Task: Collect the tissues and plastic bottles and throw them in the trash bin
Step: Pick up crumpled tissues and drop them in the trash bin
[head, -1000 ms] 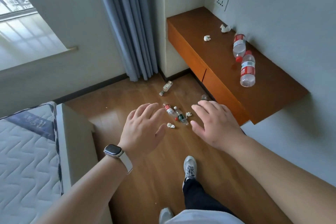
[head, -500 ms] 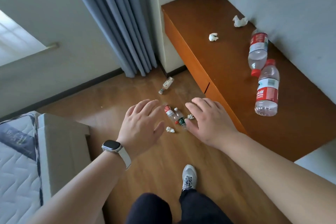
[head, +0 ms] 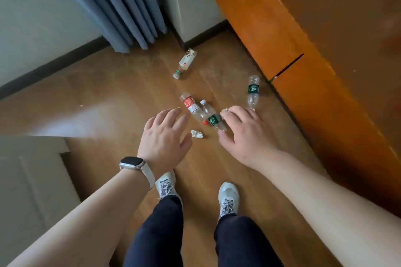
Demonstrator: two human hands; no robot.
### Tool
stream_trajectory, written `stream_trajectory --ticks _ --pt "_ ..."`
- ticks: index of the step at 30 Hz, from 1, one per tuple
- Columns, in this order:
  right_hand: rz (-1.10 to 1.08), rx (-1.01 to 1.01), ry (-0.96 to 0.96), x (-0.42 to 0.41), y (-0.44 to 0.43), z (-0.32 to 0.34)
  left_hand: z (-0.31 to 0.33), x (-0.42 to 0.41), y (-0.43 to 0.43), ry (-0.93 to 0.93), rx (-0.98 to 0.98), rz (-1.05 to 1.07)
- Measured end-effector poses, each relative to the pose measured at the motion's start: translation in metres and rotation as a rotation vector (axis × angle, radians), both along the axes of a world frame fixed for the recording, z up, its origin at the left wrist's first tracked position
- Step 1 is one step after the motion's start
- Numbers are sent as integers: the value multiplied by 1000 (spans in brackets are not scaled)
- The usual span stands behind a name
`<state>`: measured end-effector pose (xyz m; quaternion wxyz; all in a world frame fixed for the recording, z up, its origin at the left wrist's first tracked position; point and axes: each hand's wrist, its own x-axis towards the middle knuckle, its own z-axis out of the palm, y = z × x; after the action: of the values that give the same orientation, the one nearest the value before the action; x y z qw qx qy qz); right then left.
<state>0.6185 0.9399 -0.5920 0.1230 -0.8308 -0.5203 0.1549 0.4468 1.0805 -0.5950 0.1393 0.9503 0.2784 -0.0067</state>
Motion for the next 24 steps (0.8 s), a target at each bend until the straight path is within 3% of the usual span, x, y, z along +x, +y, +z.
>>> stream_trajectory --ticks 7,13,18,24 --pt "-52 -105 -3 37 6 -219 -244 17 9 31 -85 -3" --pt "-122 -197 28 79 6 -382 -417 37 -4 137 -180 155" --pt "-127 -288 44 111 15 -481 -506 38 -14 234 -238 321" --pt "-91 -341 14 137 30 -552 -557 48 -30 311 -261 364"
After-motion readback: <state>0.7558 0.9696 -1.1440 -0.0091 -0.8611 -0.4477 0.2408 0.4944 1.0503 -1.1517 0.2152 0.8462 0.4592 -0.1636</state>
